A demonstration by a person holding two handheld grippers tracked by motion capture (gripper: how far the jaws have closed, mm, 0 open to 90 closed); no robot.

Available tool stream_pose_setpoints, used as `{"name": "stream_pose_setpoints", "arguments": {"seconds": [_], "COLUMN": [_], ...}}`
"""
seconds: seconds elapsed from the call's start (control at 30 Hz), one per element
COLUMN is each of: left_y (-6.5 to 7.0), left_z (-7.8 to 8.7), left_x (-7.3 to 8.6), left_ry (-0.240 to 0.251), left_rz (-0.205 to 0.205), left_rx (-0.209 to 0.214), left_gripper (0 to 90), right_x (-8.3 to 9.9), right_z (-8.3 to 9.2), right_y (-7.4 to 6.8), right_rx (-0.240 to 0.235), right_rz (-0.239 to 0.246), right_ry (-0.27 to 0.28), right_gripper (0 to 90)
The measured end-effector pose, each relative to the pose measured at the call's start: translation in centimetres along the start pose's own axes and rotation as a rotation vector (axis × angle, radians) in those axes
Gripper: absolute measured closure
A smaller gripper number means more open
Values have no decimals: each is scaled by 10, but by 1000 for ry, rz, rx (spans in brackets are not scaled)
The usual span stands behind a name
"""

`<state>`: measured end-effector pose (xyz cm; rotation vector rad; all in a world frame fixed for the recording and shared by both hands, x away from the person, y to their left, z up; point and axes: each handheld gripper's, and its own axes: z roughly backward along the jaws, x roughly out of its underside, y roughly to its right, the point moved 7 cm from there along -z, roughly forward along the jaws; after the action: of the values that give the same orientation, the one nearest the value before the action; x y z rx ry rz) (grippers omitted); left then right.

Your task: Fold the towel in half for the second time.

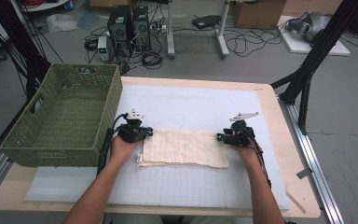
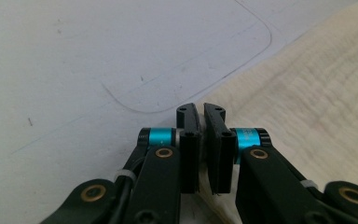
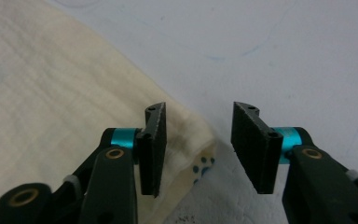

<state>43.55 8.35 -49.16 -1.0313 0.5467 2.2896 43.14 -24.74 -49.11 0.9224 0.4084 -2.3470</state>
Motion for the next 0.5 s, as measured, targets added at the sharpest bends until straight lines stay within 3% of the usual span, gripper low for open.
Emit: {"name": "stream_pose_setpoints", "arguments": {"seconds": [0.07,0.17,0.23,0.3,0.5], "left_y": [0,0,0,-1,-2], "left_z": [1,1,2,4,17], "left_x": [0,0,0,-2,-19], "left_ry": [-4,-8,-3,12,147], "left_rz": [-1,1,1,-7,11], "left_rx": [2,2,-6,-24,-47], "left_gripper": [846,853,861,865,866], "right_x": [0,0,-1,-2,-13], "right_z": [1,1,1,2,10], "right_y": [-1,-6,-9,-8,-5], "right_rx": [-9,-39,-21,11,87], "right_rz": [-1,34,78,89,120], "right_ry": [-1,-10,-19,-17,67], "right_gripper": [656,825,850,856,857]}}
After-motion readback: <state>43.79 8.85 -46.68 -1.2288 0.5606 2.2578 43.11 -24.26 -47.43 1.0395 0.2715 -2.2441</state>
